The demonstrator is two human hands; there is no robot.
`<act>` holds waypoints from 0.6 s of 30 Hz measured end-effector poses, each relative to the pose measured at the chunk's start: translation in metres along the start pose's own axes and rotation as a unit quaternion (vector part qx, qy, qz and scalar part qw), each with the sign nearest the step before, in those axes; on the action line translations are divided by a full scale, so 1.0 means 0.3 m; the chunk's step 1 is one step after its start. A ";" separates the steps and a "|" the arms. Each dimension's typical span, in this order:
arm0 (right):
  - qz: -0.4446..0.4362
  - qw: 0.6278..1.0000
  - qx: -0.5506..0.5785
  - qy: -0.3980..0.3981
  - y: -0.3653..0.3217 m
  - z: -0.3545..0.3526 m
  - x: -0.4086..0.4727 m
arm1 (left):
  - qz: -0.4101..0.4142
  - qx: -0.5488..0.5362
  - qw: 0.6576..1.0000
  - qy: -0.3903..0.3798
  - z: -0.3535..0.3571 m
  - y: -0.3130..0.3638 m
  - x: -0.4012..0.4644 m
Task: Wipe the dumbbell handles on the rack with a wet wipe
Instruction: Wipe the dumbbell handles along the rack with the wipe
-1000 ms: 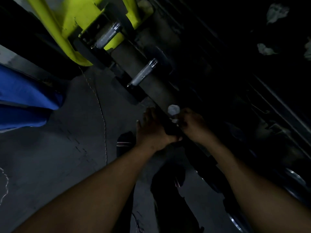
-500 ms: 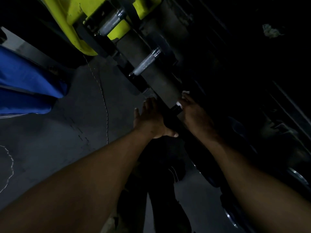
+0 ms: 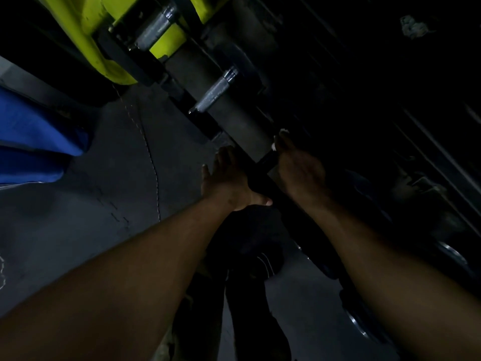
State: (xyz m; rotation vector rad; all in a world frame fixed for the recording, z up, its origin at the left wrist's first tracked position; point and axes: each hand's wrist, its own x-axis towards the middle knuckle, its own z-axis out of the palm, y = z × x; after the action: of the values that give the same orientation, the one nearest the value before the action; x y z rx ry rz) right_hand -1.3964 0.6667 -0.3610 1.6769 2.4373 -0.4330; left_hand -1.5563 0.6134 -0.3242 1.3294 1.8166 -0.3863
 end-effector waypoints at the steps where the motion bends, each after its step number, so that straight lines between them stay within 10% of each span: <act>1: 0.011 1.000 -0.010 0.007 0.001 0.019 0.003 | 0.001 -0.002 1.000 0.001 -0.001 -0.001 -0.001; 13: 0.088 0.913 0.352 0.188 -0.122 -0.017 -0.097 | 0.030 -0.017 0.998 0.045 0.012 -0.010 0.005; 18: 0.337 0.822 0.458 0.032 -0.177 -0.008 -0.057 | 0.033 0.002 0.999 0.026 0.028 -0.022 0.028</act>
State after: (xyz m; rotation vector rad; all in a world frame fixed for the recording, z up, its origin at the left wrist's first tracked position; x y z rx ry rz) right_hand -1.4395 0.6346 -0.3457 2.7351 1.4724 -1.5822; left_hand -1.5592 0.6107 -0.3372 1.4106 1.8108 -0.3221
